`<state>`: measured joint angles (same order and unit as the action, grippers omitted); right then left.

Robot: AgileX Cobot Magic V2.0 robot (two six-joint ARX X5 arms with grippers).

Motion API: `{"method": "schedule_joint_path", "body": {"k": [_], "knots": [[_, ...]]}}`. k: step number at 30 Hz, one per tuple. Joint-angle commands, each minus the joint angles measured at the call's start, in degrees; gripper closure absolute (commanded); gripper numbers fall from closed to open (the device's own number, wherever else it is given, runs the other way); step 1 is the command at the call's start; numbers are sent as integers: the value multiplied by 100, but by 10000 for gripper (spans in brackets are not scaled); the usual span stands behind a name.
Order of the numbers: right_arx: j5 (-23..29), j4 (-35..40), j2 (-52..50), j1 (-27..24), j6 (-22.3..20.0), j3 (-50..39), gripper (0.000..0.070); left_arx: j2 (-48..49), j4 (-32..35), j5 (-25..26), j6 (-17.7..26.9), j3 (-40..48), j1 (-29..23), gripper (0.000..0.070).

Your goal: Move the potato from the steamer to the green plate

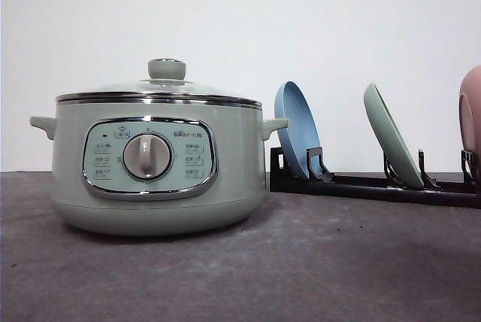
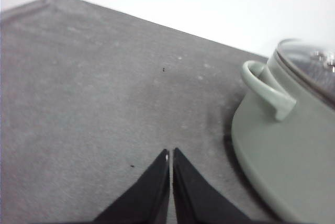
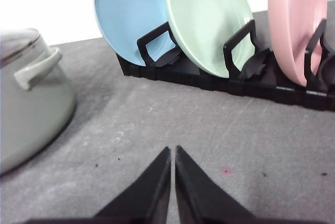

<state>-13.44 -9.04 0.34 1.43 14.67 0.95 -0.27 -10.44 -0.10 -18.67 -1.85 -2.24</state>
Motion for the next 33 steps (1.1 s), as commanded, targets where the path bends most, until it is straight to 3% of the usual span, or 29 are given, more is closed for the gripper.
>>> {"method": "schedule_joint_path", "body": {"k": [1, 13, 23, 33], "knots": [[76, -28, -13, -7, 286, -20, 700, 9, -26, 7, -495, 28, -9, 699], [148, -9, -13, -7, 907, 203, 700, 7, -79, 61, -711, -427, -9, 699], [325, -22, 31, -7, 866, 1192, 700, -327, -249, 204, -754, -1461, -9, 698], [290, -444, 956, -7, 389, 2637, 700, -1502, -971, 781, -48, -3058, -9, 698]]}}
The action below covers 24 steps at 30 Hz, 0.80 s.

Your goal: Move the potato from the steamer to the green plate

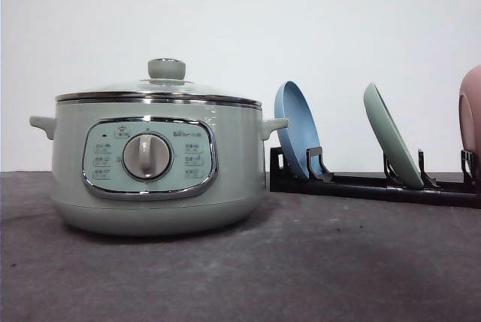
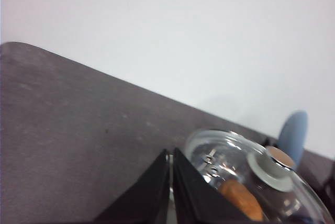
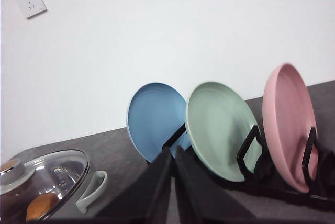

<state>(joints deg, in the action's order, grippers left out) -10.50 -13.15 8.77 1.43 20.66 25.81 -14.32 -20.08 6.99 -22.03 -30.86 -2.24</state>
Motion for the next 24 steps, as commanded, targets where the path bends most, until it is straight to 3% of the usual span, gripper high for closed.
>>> {"method": "schedule_joint_path", "body": {"k": [1, 11, 16, 24], "knots": [[-6, -158, 249, -7, -285, 312, 700, -229, -107, 183, 382, -300, -9, 698], [-684, -1754, 2008, -7, -1232, 2101, 700, -1707, -1394, 1395, 1432, -1723, 68, 698], [-1025, -2641, 2886, -6, -1693, 2952, 700, -2308, -1928, 1695, 1785, -2369, 305, 698], [-1244, -3831, 3883, 144, -2329, 3897, 700, -3177, -2968, 1767, 2375, -3290, 916, 699]]}}
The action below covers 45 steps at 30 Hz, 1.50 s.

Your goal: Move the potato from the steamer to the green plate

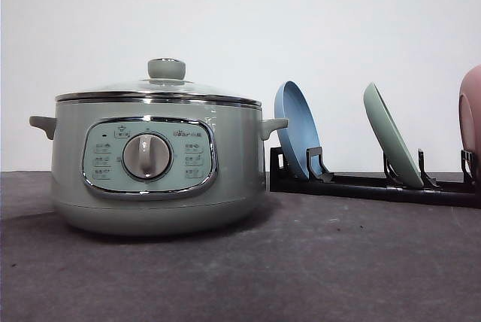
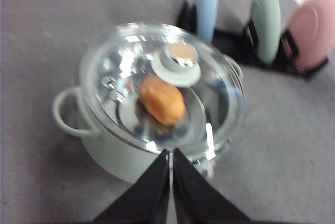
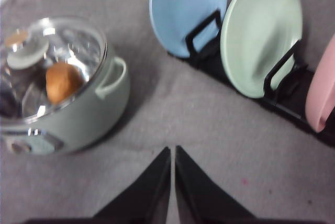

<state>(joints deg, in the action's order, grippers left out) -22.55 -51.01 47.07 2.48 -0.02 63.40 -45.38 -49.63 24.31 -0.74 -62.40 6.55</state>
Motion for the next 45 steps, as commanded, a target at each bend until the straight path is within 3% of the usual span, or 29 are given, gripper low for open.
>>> {"method": "schedule_joint_path", "body": {"k": [1, 12, 15, 17, 18, 20, 21, 22, 39, 45], "knots": [[-41, -168, 127, 95, -319, 212, 700, -135, -61, 37, 283, -177, 105, 699], [-15, -601, 302, 467, -522, 315, 700, -304, -179, 38, 307, -194, 435, 696], [-15, -605, 302, 468, -511, 315, 676, -304, -179, 35, 263, -194, 435, 580], [-8, -605, 302, 468, -479, 315, 529, -304, -178, 35, 252, -194, 435, 422], [1, -605, 302, 468, -443, 315, 410, -304, -177, 35, 238, -194, 435, 325], [4, -600, 303, 468, -385, 315, 210, -304, -175, 35, 182, -194, 435, 196], [4, -599, 302, 468, -364, 315, 138, -304, -177, 35, 157, -194, 435, 145], [4, -600, 302, 468, -362, 315, 122, -304, -177, 35, 153, -194, 435, 134], [7, -544, 304, 468, -286, 315, 118, -304, -177, 35, 132, -194, 435, 134], [13, -72, 370, 466, 179, 317, 118, -304, -172, 35, 134, -194, 435, 134]]}}
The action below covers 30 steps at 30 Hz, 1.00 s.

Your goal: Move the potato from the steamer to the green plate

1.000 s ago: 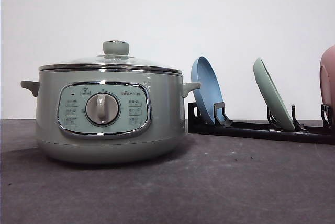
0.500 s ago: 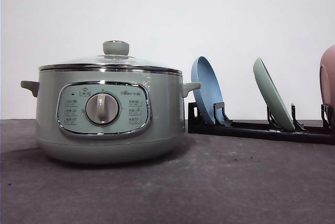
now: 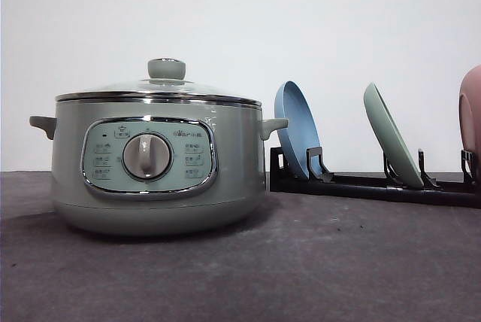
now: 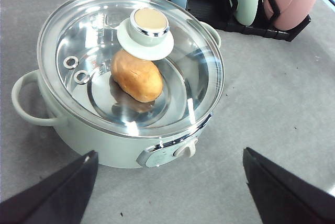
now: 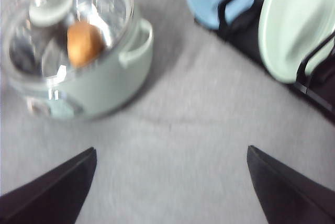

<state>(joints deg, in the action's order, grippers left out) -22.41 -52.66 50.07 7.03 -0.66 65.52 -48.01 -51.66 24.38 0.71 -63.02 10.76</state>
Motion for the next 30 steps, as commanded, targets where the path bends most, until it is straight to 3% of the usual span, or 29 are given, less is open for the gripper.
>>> {"method": "schedule_joint_path", "body": {"k": [1, 8, 23, 30], "knots": [[1, 191, 120, 11, 317, 118, 118, -42, 31, 28, -12, -131, 13, 134], [150, 533, 857, 13, 480, 589, 119, -42, 28, 28, -13, -131, 13, 134], [435, 1115, 3572, 7, 650, 2419, 122, -42, 19, 28, -13, -131, 13, 140], [766, 1637, 4461, 6, 671, 2716, 137, -42, 19, 28, -13, -131, 13, 140]]}}
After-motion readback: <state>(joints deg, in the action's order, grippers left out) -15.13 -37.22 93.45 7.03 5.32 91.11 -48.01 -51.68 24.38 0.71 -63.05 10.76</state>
